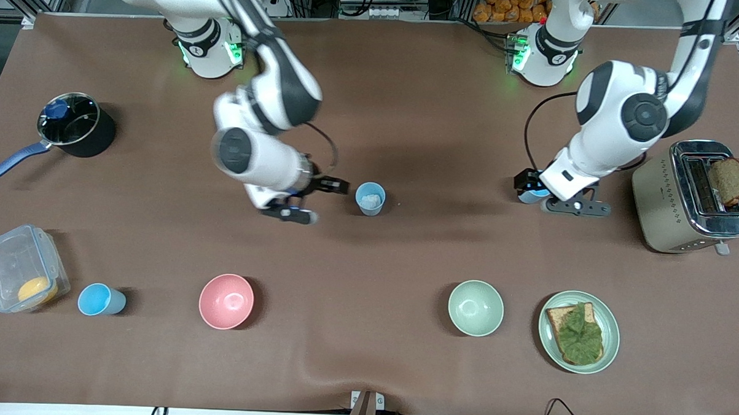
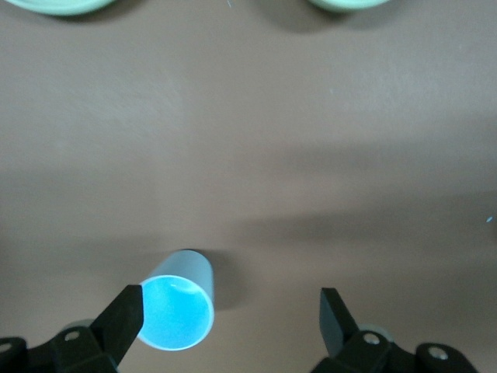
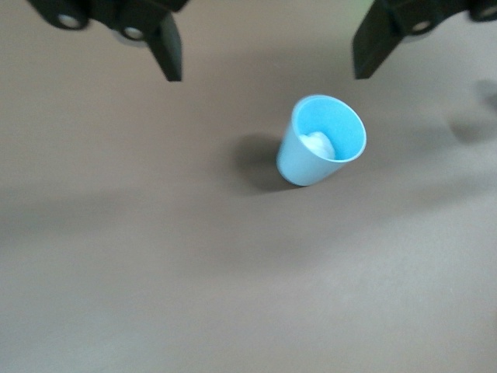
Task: Stack blue cups with both arms
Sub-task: 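Withdraw the right gripper while the left gripper grasps the blue cup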
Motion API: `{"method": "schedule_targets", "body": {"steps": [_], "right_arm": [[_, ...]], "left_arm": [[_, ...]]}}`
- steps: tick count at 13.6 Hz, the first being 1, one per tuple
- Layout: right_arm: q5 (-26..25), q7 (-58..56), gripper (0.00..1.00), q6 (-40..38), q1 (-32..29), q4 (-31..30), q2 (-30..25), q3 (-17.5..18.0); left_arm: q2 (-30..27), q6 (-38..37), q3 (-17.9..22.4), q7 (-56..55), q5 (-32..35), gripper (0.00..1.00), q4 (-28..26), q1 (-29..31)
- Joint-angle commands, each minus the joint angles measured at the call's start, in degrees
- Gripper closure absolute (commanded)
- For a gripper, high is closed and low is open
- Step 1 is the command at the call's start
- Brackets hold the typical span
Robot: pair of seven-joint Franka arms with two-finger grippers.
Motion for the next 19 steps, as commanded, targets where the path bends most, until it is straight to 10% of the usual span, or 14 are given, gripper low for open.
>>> {"method": "schedule_targets", "body": {"steps": [1,9,15,19], "right_arm": [[-6.82,-0.28,0.00,-13.37,-0.32,8.01,-1.78,-4.32],[-15.10,-19.41,0.00,-26.59,-16.03,10.76,-11.17,-5.84],[-19.93,-43.25,0.00,-30.82,-30.63,9.45,-15.49,-0.04],[-24.41,-43.00,0.00,-27.58,-39.68,2.52,-20.66,9.96]], "left_arm": [[-0.54,5.82,-0.77,-0.95,-3.57,0.00,-5.47,-0.48],[-0.80,10.31,-1.65,0.19,-4.11,0.00,-14.26,0.31],[2.01,15.15,-1.56,0.37,-3.58,0.00,-15.76,1.71],[2.81,15.68,-1.47,2.29,-3.23,0.40,-16.47,2.77]]}}
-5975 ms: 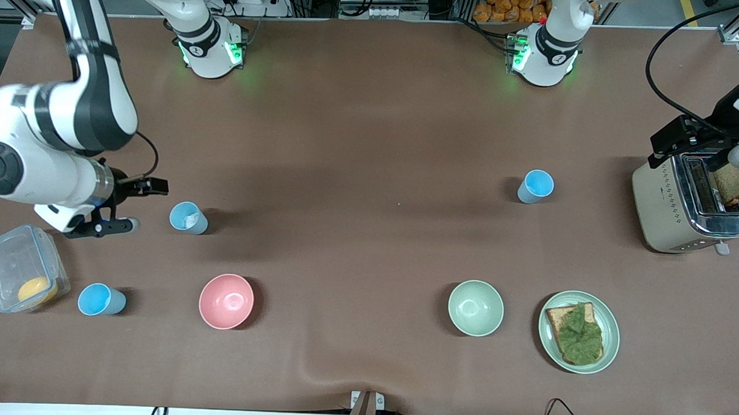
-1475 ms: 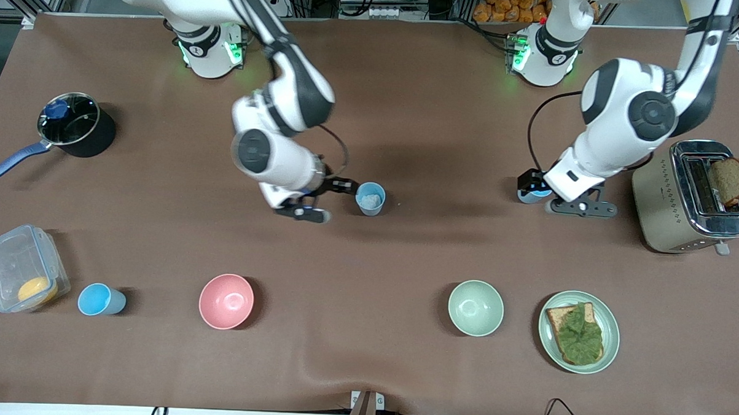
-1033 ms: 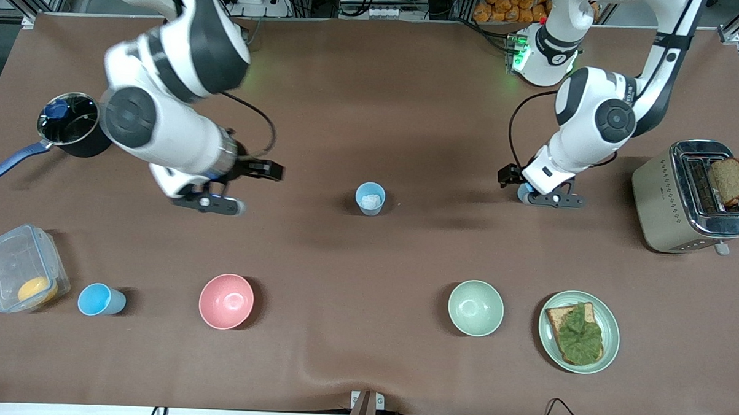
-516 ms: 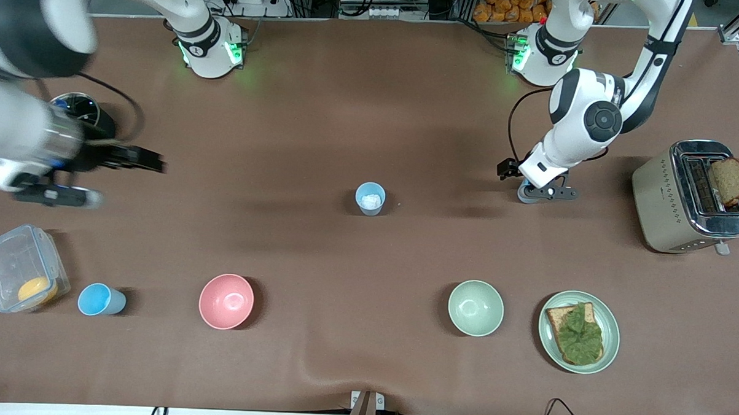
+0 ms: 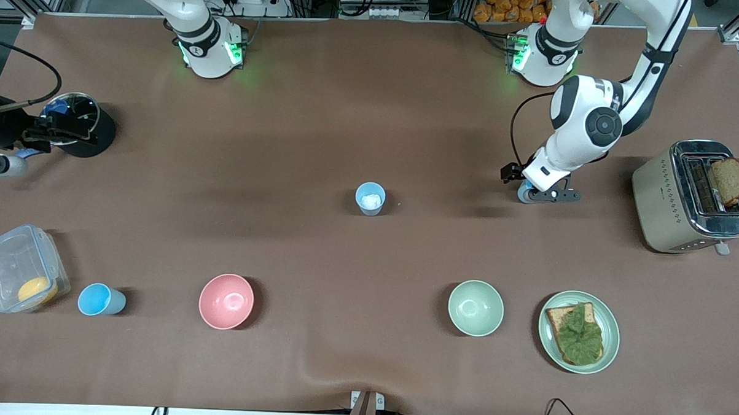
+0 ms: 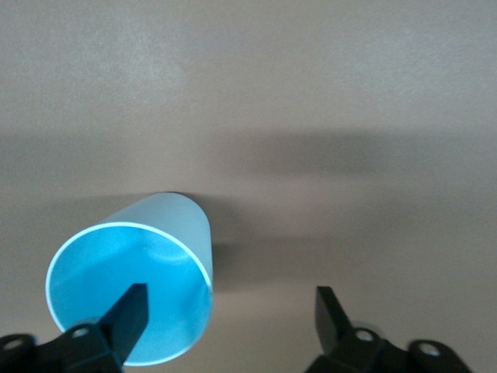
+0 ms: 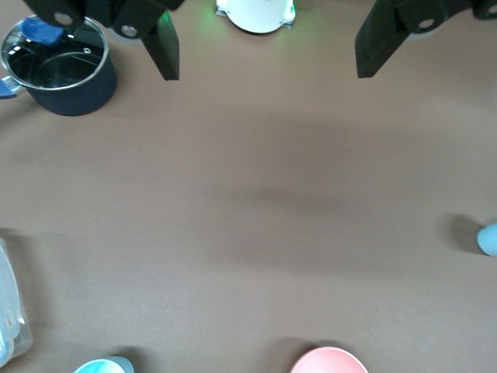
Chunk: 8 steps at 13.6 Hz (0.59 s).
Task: Stack blue cups with both arms
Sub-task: 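Withdraw the right gripper while the left gripper grasps the blue cup, then lift the held cup with the left gripper over the placed cup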
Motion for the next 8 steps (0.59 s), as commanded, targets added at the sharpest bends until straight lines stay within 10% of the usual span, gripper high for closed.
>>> {"method": "schedule_targets", "body": {"steps": [1,3,8], "right_arm": [[-4.06,-0.39,0.00,4.87,-6.37,-8.20,-6.55,8.23],[-7.04,-1.00,0.00,10.85,-7.27,-12.35,-9.20,10.01],[-8.37,-0.92,0.00,14.65,-8.50,-11.74,-9.82,10.01]], "left_arm": [[-0.22,1.21,-0.33,3.57,0.00,0.58,-0.96,1.22],[-0.30,1.13,-0.25,5.17,0.00,0.94,-0.96,1.30],[-2.32,0.51,-0.24,5.52,-0.09,1.00,-0.43,1.30]]}}
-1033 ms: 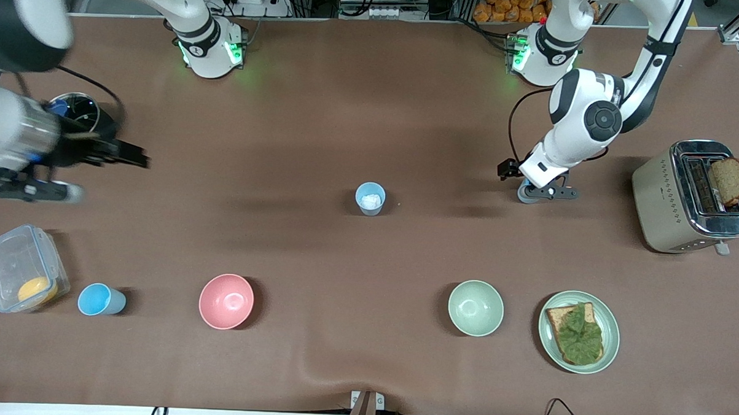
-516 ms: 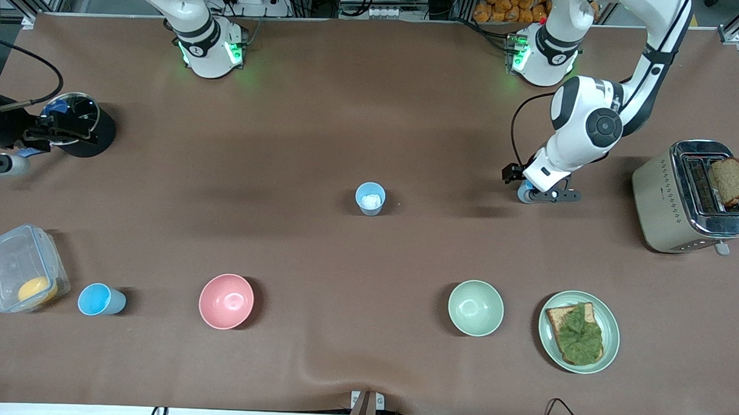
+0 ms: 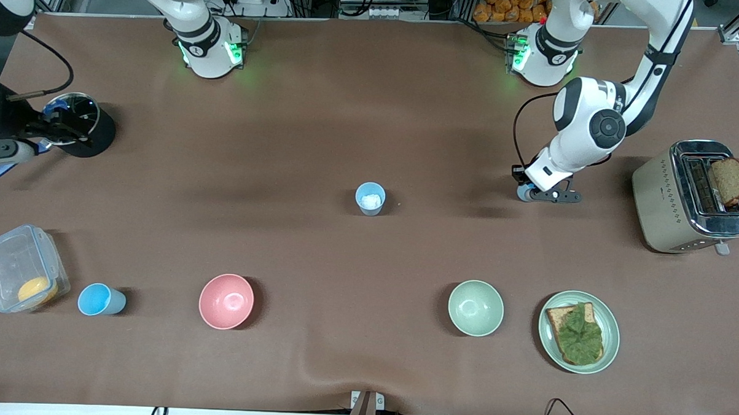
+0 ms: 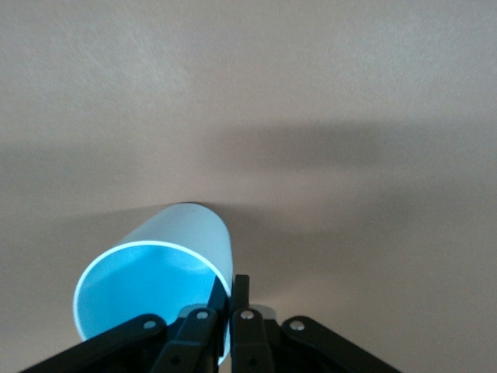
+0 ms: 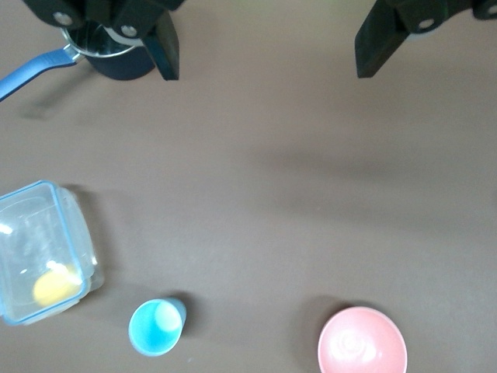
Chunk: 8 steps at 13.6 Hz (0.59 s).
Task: Stack blue cups with both arms
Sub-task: 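Lift the held cup with the left gripper over the placed cup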
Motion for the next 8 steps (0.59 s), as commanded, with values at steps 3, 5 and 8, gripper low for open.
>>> {"method": "schedule_targets", "body": {"steps": [3,5,8], "right_arm": [[-1.29,-0.58,0.00,0.35,-2.36,0.05,-2.64,1.60],[-1.12,-0.14,0.00,-2.45,-2.53,1.19,-2.21,1.51],[-0.68,-0.06,0.00,-1.25,-3.15,1.64,-1.33,1.16]], "left_arm": [[-4.56,-2.76,-0.57,0.75,-0.34,1.00,2.48,-0.40],[-5.09,-5.49,-0.75,0.48,-1.13,1.00,6.34,-2.15],[-5.09,-9.70,-0.84,0.31,-1.22,1.00,14.07,-6.45]]}}
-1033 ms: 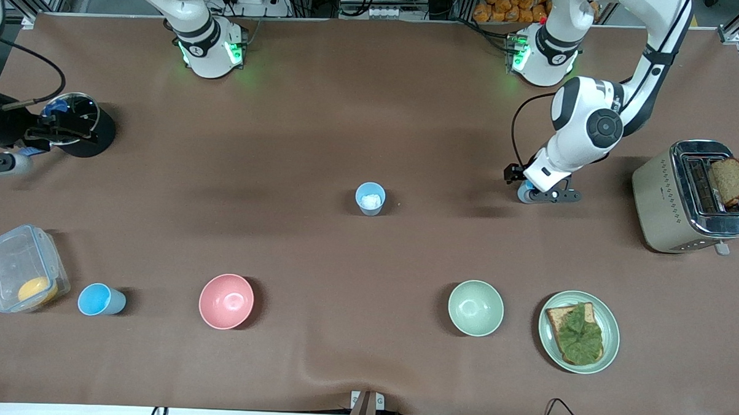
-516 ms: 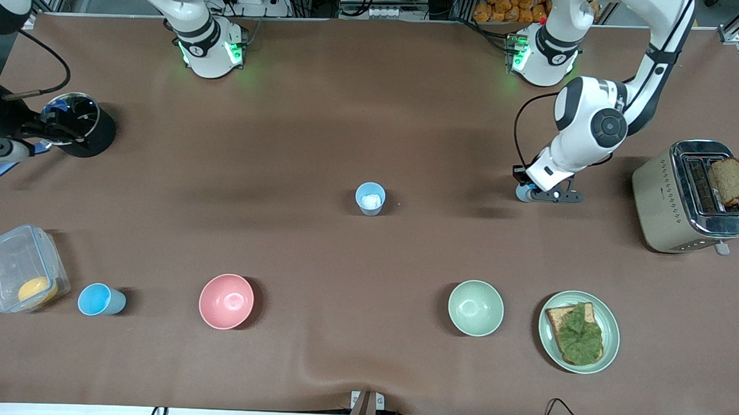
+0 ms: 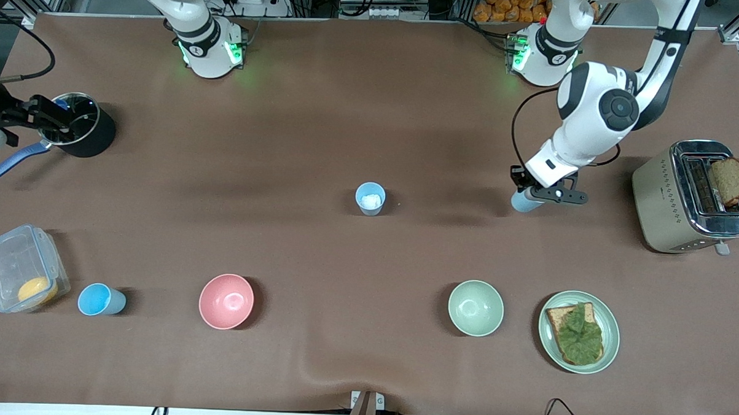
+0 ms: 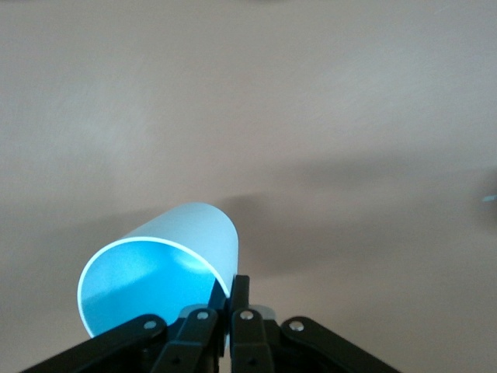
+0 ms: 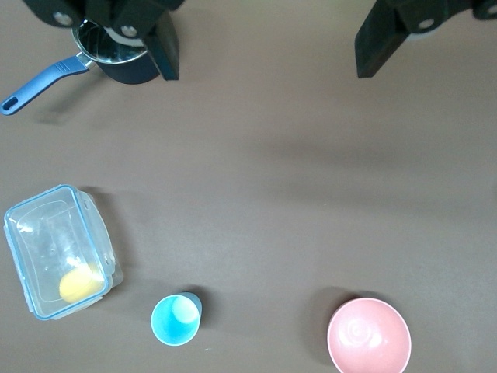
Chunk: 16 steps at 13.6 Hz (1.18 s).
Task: Stack blue cups with both arms
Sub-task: 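Lift the held cup with the left gripper over the placed cup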
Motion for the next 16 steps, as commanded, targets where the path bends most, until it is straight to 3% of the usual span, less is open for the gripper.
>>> {"method": "schedule_targets", "body": {"steps": [1,4,8,11,16], "right_arm": [[-0.38,0.11,0.00,-0.25,-2.17,0.59,0.23,1.04],[-0.38,0.11,0.00,0.44,-2.26,0.68,0.40,1.04],[0.14,0.11,0.00,2.65,-1.73,0.41,0.23,1.21],[0.93,0.11,0.00,2.03,-2.09,0.32,0.23,1.21],[2.60,0.11,0.00,1.94,-2.70,0.24,0.14,1.12]], "left_arm": [[-0.14,-5.64,0.00,-0.66,-1.08,1.00,7.91,-3.81],[1.96,-11.62,0.00,-5.57,-0.30,1.00,18.29,-9.70],[7.06,-13.56,0.35,-14.88,-0.12,1.00,26.82,-17.87],[12.24,-19.97,0.78,-21.04,5.57,1.00,36.22,-23.50],[20.50,-20.78,5.70,-29.92,6.74,1.00,43.35,-33.69]]}}
